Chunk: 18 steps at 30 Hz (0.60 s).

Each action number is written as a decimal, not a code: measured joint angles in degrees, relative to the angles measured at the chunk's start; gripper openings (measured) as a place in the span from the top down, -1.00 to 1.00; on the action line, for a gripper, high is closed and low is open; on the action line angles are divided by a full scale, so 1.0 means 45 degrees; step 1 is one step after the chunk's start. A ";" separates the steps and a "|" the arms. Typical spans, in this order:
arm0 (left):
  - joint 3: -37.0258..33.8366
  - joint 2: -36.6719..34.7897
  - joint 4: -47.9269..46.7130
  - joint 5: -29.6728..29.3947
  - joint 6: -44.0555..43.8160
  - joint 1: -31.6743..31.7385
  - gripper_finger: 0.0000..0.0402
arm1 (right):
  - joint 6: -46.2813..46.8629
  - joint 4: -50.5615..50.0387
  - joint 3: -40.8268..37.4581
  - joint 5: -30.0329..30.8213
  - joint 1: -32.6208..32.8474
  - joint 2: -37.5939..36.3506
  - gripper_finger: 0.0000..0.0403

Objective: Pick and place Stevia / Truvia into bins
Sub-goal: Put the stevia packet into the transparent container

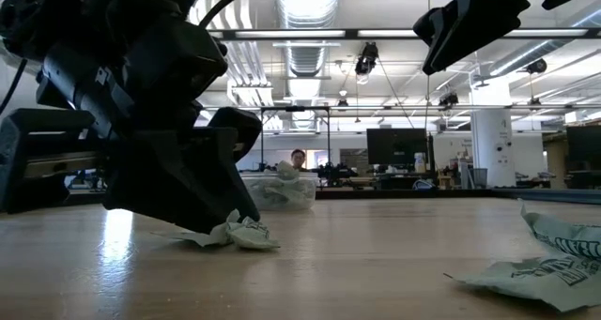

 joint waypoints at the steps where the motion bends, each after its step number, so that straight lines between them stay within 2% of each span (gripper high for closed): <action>1: 0.0000 0.0000 -0.0002 0.0004 0.0010 0.0000 0.51 | 0.0000 0.0000 -0.0002 0.0000 0.0000 0.0000 0.66; 12: -0.0015 0.0000 -0.0026 0.0288 0.0379 0.0000 0.96 | 0.0002 0.0004 -0.0002 0.0000 0.0000 0.0000 0.66; 18: -0.0015 0.0005 -0.0026 0.0291 0.0393 0.0000 0.99 | 0.0002 0.0000 -0.0005 0.0000 0.0000 0.0000 0.66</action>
